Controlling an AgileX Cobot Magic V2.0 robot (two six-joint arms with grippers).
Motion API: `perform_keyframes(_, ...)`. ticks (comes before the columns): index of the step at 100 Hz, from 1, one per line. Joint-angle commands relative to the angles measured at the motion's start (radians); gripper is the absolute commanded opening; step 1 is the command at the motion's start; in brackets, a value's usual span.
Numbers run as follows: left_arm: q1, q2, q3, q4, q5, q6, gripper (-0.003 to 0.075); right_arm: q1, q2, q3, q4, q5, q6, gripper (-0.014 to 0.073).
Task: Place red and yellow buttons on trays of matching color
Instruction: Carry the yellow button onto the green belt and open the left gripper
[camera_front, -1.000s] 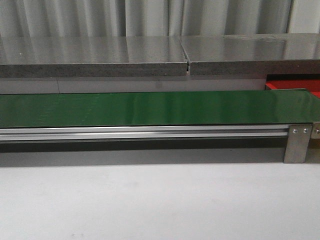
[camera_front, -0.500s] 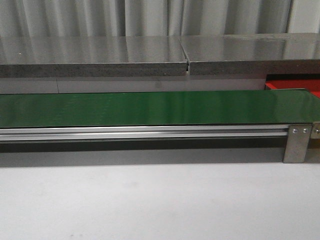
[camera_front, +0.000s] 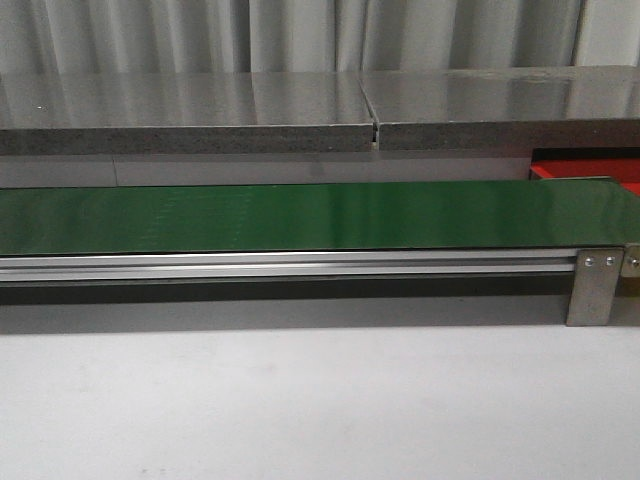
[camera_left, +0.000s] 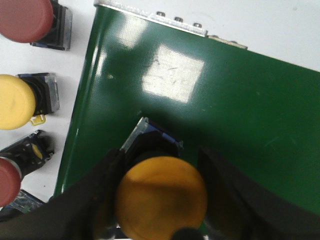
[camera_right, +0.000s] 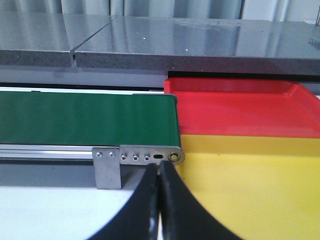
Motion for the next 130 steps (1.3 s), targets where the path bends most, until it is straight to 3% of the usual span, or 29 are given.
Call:
perform_keyframes(1,-0.009,-0.062,-0.014,-0.008,-0.042,0.000,0.0262,-0.008,-0.015,-0.009,-0.007,-0.078,-0.003,-0.0067)
perform_keyframes(23,-0.009,-0.061,-0.014,-0.001,-0.043,0.000,0.0284,-0.008,-0.015,-0.009,-0.007,-0.078,-0.003,-0.0067)
perform_keyframes(41,-0.009,-0.061,-0.014,-0.001,-0.045,0.000,0.0504,-0.008,-0.015,-0.009,-0.007,-0.078,-0.003,-0.0067)
perform_keyframes(48,-0.009,-0.061,-0.014,-0.001,-0.045,0.000,0.0550,-0.008,-0.015,-0.009,-0.007,-0.078,-0.003,-0.0067)
perform_keyframes(72,-0.009,-0.094,-0.018,-0.024,-0.070,-0.012,0.0548,-0.008,-0.015,-0.009,-0.007,-0.078,-0.003,-0.0067)
perform_keyframes(96,0.014,-0.110,-0.114,-0.006,-0.079,-0.163,0.0547,-0.008,-0.015,-0.009,-0.007,-0.078,-0.003,-0.0067)
perform_keyframes(114,0.038,-0.087,-0.133,0.122,-0.095,-0.342,0.0547,-0.008,-0.015,-0.009,-0.007,-0.078,-0.003,-0.0067)
perform_keyframes(130,0.099,-0.039,-0.135,0.061,-0.079,-0.404,0.0547,-0.008,-0.015,-0.009,-0.007,-0.078,-0.003,-0.0067)
